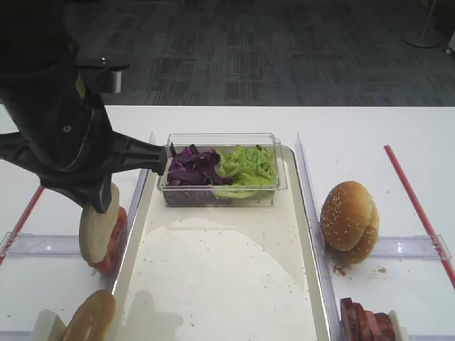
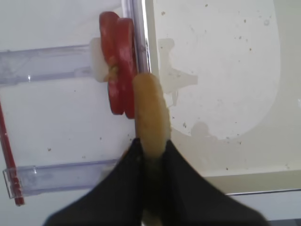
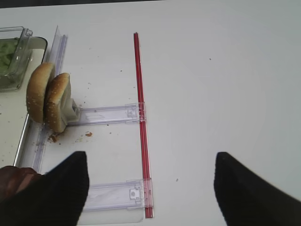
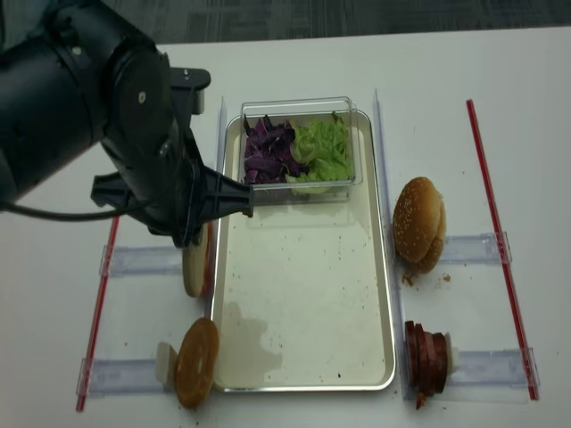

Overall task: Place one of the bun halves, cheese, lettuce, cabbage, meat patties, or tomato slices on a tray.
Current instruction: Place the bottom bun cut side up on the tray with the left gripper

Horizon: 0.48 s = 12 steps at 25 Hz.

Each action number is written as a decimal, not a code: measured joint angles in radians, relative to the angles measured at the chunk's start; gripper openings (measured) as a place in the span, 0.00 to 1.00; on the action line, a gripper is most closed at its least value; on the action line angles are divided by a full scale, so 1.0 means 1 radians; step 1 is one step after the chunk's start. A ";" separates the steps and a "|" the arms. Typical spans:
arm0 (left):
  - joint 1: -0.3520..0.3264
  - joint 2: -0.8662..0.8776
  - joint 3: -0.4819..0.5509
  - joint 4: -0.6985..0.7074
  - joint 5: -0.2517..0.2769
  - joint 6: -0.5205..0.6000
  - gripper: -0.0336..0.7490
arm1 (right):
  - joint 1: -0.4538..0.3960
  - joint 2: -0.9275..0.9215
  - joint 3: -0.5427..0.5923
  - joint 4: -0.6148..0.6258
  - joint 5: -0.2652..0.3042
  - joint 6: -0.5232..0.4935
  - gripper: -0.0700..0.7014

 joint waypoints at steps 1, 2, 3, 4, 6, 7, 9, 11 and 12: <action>0.000 0.010 -0.004 0.000 -0.006 0.001 0.08 | 0.000 0.000 0.000 0.000 0.000 0.000 0.83; 0.000 0.023 -0.015 0.000 -0.008 0.008 0.08 | 0.000 0.000 0.000 0.000 0.000 0.000 0.83; 0.000 0.037 -0.031 -0.001 -0.011 0.016 0.08 | 0.000 0.000 0.000 0.000 0.000 0.000 0.83; 0.002 0.049 -0.050 -0.002 -0.011 0.021 0.08 | 0.000 0.000 0.000 0.000 0.000 0.000 0.83; 0.012 0.076 -0.088 -0.015 -0.011 0.041 0.08 | 0.000 0.000 0.000 0.000 0.000 0.000 0.83; 0.015 0.086 -0.102 -0.023 -0.011 0.048 0.08 | 0.000 0.000 0.000 0.000 0.000 0.000 0.83; 0.025 0.103 -0.123 -0.039 -0.011 0.065 0.08 | 0.000 0.000 0.000 0.000 0.000 0.000 0.83; 0.028 0.111 -0.132 -0.050 -0.011 0.069 0.08 | 0.000 0.000 0.000 0.000 0.000 0.000 0.83; 0.028 0.114 -0.135 -0.057 -0.006 0.073 0.08 | 0.000 0.000 0.000 0.000 0.000 0.000 0.83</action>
